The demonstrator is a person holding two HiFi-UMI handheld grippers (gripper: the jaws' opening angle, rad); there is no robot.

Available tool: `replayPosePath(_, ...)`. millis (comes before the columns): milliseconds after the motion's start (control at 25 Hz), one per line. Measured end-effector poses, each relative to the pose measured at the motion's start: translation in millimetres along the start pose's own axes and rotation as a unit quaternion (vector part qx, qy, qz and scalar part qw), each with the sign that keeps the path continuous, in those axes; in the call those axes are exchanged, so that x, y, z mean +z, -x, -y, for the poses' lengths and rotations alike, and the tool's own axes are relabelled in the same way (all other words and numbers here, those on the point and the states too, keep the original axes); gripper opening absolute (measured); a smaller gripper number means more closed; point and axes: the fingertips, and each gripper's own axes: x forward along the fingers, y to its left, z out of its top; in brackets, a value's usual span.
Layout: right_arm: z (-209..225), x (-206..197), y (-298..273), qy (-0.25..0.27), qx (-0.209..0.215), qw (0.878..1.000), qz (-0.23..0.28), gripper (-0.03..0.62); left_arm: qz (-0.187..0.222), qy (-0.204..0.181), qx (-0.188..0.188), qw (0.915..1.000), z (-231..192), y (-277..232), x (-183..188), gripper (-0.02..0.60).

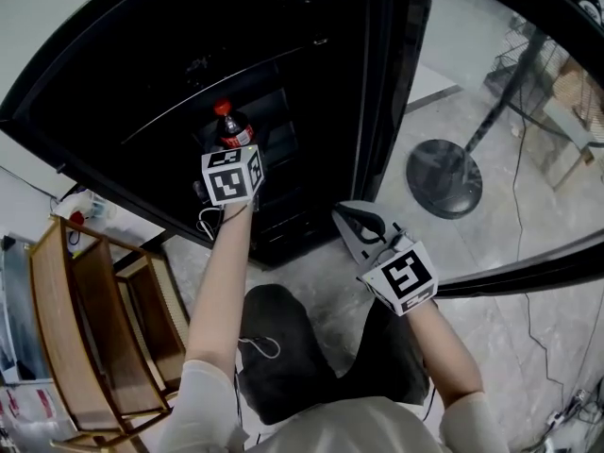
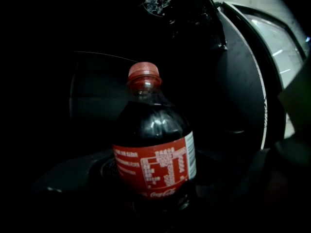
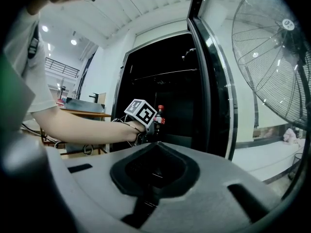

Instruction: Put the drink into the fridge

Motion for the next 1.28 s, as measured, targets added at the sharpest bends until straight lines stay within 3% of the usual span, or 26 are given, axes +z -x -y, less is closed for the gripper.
replayPosePath(320, -1, 0, 1, 0.012, 0.006, 1.0, -0.002, -0.003, -0.009, -0.013, 0.002, 0.9999, 4, 4, -5, 0.329)
replayPosePath(720, -3, 2, 3, 0.007, 0.015, 1.0, -0.005, -0.003, 0.022, 0.002, 0.02, 0.9995, -2, 21, 4, 0.388)
replayPosePath(1280, -11, -4, -14, -0.001, 0.032, 0.999, -0.007, -0.003, 0.071, -0.017, 0.005, 0.9973, 1, 82, 19, 0.388)
